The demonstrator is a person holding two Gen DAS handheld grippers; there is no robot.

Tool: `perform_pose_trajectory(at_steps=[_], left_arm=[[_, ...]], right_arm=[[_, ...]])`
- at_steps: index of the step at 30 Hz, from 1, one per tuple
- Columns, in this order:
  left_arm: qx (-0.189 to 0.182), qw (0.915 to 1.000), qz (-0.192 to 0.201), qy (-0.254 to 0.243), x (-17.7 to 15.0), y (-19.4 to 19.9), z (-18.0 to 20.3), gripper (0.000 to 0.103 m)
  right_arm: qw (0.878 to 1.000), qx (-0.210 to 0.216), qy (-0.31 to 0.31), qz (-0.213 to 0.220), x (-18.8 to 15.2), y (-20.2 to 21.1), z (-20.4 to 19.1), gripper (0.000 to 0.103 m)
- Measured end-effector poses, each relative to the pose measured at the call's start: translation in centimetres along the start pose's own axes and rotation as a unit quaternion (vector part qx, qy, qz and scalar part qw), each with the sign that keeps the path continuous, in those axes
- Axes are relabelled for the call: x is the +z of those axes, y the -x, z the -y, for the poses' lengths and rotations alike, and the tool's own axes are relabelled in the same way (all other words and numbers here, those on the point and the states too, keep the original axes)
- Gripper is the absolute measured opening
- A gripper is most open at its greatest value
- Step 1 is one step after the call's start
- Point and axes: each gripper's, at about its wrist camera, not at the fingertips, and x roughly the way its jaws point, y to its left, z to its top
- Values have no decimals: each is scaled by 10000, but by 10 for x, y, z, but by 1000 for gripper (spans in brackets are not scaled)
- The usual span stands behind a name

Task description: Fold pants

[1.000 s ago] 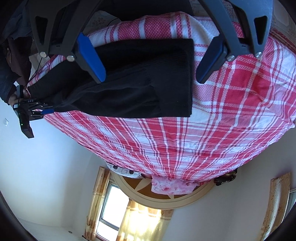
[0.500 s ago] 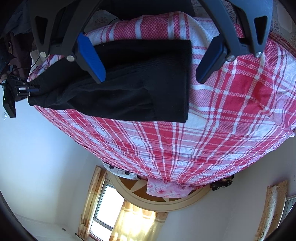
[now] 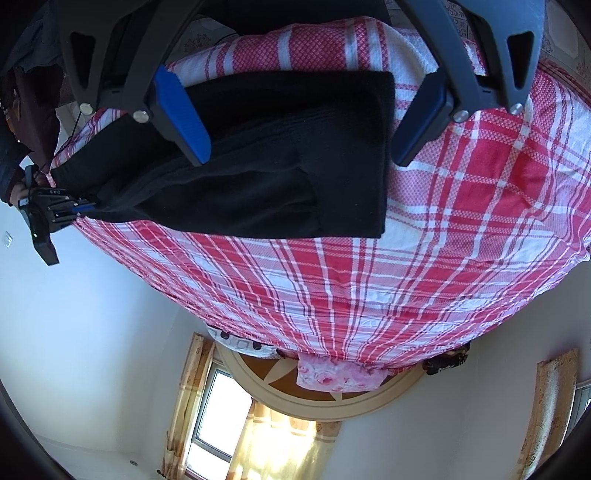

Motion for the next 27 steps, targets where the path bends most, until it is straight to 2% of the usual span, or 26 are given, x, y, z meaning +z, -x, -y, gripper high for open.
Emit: perform_pose_trajectory(at_steps=[1,6,8,9,12,14,17,21,24,27], left_arm=[[8,10000,-7,22,0,-1,-1,100],[42,9998,-103,138,-7,-9,-7,100],[60,9998,-130,126,-9,-11,-6,100],[70,9998,-137,115,-9,-11,-5,100],[123,9998,-107,60,-8,-8,-3,100],[162,9998,-72,54,-6,-6,-4,100],[195,9997,-72,117,-5,-3,-7,100],[407,9990,-83,-186,-11,8,-5,100],[519,9976,-174,-426,-18,17,-2,100],[457,9972,-220,-543,-24,24,3,100]], right_arm=[[10000,19,73,-28,-3,3,-4,5],[9995,-41,306,-10,-33,28,-50,5],[9988,-263,404,0,-44,30,-64,5],[9985,-399,387,22,-51,29,-70,5],[9994,-331,59,-57,-69,19,-77,5],[9992,-389,54,87,-77,19,-84,6],[9998,9,-177,80,-79,24,-86,6],[9979,-558,100,310,-71,39,-102,6],[9943,-595,185,863,-54,56,-117,6],[9909,-723,336,1080,-41,51,-130,6]])
